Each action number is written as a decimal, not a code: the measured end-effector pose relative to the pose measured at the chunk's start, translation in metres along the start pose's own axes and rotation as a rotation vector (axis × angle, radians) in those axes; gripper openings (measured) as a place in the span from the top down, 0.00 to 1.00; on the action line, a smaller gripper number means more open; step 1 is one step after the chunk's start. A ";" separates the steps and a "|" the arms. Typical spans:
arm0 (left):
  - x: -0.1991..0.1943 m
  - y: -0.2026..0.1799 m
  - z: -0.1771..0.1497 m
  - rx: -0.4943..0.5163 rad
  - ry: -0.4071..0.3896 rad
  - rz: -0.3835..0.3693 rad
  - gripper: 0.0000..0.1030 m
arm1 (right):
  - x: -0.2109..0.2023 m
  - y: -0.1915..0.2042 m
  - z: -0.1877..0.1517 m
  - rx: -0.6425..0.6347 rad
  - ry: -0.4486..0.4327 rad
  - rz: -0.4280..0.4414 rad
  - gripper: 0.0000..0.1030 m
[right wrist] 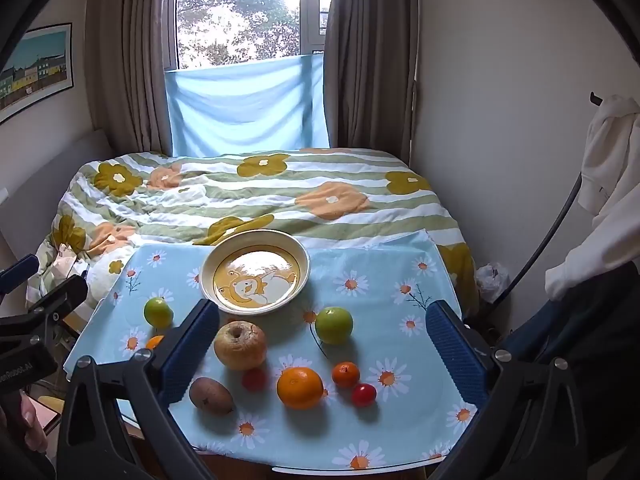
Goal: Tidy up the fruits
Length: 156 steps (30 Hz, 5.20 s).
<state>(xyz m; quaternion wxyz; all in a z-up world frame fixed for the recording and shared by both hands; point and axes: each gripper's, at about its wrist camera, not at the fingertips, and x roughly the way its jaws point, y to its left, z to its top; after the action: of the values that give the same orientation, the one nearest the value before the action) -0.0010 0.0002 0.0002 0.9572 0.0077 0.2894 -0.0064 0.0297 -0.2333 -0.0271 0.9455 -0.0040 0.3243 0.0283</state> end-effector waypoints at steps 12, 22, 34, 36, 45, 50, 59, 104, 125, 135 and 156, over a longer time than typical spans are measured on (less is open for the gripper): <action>0.006 -0.003 0.002 -0.009 0.016 -0.006 0.00 | 0.001 -0.001 0.001 -0.001 0.004 0.002 0.00; 0.004 0.000 0.000 -0.015 0.021 0.000 0.00 | 0.002 -0.001 0.001 -0.003 0.006 0.001 0.00; 0.004 0.000 0.000 -0.013 0.022 0.000 0.00 | 0.003 0.006 0.000 -0.006 0.006 0.005 0.00; 0.004 0.001 0.000 -0.013 0.021 0.000 0.00 | 0.003 0.003 0.000 -0.004 0.005 0.005 0.00; 0.004 0.003 0.000 -0.017 0.024 0.003 0.00 | 0.002 0.005 0.000 -0.004 0.005 0.004 0.00; 0.004 0.004 0.000 -0.018 0.024 0.002 0.00 | 0.002 0.005 0.000 -0.005 0.004 0.005 0.00; 0.007 0.003 0.000 -0.020 0.025 0.002 0.00 | 0.001 0.006 0.002 -0.003 0.003 0.006 0.00; -0.001 0.009 -0.002 -0.029 0.054 0.027 0.00 | -0.012 0.014 0.010 -0.007 0.014 0.030 0.00; 0.078 0.048 -0.066 0.123 0.290 -0.055 0.00 | 0.061 0.039 -0.034 -0.114 0.175 0.205 0.00; 0.139 0.048 -0.099 0.271 0.419 -0.198 0.00 | 0.111 0.056 -0.059 -0.104 0.266 0.192 0.00; 0.202 0.028 -0.133 0.357 0.537 -0.317 0.19 | 0.169 0.081 -0.074 -0.127 0.373 0.208 0.00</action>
<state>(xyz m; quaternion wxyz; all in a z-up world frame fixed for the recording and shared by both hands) 0.0940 0.0293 -0.2226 0.8175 0.1312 0.5227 -0.2030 0.1127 -0.1453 -0.1887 0.8591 -0.0351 0.4897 0.1448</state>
